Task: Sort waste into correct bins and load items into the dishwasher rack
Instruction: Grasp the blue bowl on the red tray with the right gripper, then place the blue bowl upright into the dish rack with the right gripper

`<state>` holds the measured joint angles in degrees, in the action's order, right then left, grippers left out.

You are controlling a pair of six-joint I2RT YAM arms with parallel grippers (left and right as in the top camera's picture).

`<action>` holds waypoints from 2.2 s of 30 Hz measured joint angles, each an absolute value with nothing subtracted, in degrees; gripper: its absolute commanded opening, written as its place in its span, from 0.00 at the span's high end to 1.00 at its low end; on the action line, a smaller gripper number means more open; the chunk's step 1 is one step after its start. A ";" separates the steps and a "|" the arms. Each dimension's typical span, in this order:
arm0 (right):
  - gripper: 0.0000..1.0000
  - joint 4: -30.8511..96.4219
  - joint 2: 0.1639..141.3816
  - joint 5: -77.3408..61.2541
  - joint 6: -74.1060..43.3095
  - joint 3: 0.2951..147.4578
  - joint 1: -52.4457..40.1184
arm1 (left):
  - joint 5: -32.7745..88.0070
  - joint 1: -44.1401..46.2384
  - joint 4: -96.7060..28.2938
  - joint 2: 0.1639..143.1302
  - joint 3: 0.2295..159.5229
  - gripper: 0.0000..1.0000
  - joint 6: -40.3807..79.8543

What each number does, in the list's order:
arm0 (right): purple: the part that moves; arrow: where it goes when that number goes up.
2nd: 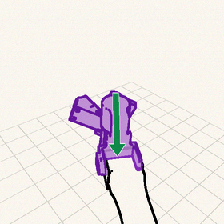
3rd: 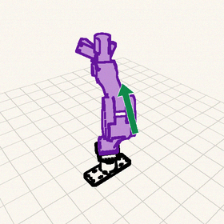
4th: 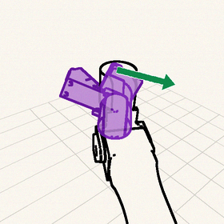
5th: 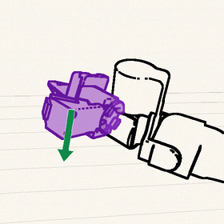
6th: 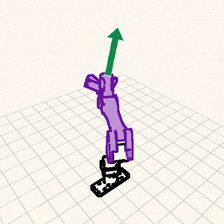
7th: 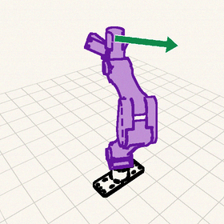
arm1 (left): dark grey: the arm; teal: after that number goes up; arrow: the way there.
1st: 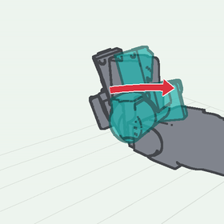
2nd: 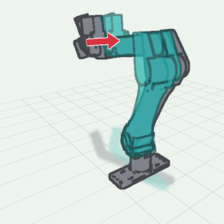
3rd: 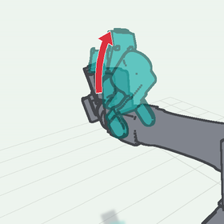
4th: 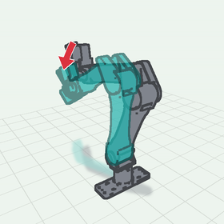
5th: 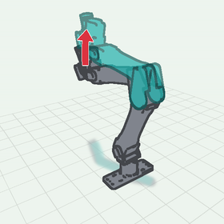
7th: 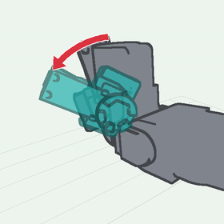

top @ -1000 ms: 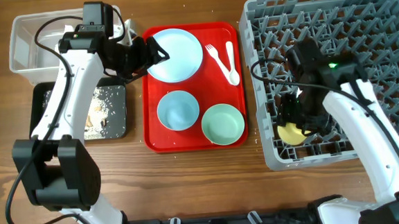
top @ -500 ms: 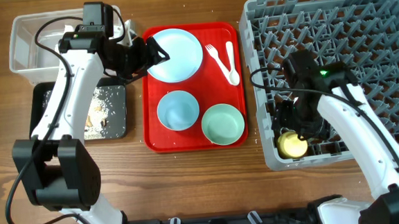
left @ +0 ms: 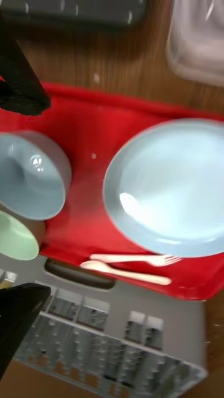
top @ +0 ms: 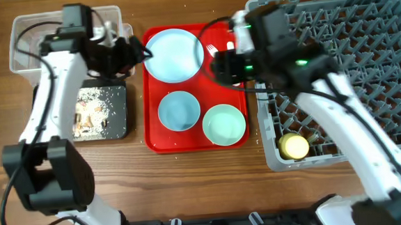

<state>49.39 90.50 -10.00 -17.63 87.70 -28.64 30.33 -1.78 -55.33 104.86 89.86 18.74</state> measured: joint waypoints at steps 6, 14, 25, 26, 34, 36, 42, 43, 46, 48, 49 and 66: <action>0.50 44.38 107.13 -10.50 -17.63 87.68 -35.33 | 26.37 -10.24 -56.84 94.87 89.86 0.00 7.73; 0.74 42.00 119.44 -10.98 -17.26 87.68 -38.39 | 23.79 -10.63 -57.47 94.80 89.86 0.00 6.46; 0.96 44.14 112.49 -8.21 -18.17 87.39 -37.65 | 23.79 -10.63 -57.49 94.80 89.86 0.00 6.42; 0.96 44.71 107.66 -5.65 -18.65 87.39 -36.73 | 23.79 -10.63 -57.49 94.80 89.86 0.00 6.42; 0.96 34.54 87.96 47.66 -10.26 88.53 -25.98 | 23.77 -10.63 -57.45 94.80 89.86 0.00 6.26; 0.95 28.34 91.90 54.11 -1.26 88.47 -23.55 | 23.75 -10.63 -57.49 94.80 89.86 0.00 6.26; 0.96 11.73 108.86 64.01 21.19 88.20 -20.25 | 23.59 -10.63 -57.56 94.80 89.86 0.00 6.26; 0.96 11.57 110.74 64.16 22.57 88.20 -20.25 | 23.57 -10.63 -57.60 94.80 89.86 0.00 6.26; 0.96 11.49 115.24 65.32 25.36 88.20 -20.25 | 23.57 -10.63 -57.63 94.80 89.86 0.00 6.26; 0.96 11.44 116.90 66.37 25.89 88.20 -20.25 | 23.57 -10.63 -57.63 94.80 89.86 0.00 6.26; 0.96 11.29 117.40 66.89 26.04 88.20 -20.25 | 23.59 -10.63 -57.63 94.80 89.86 0.00 6.26; 0.32 15.38 117.45 68.40 31.62 88.20 -28.99 | 23.59 -10.63 -57.60 94.80 89.86 0.00 6.26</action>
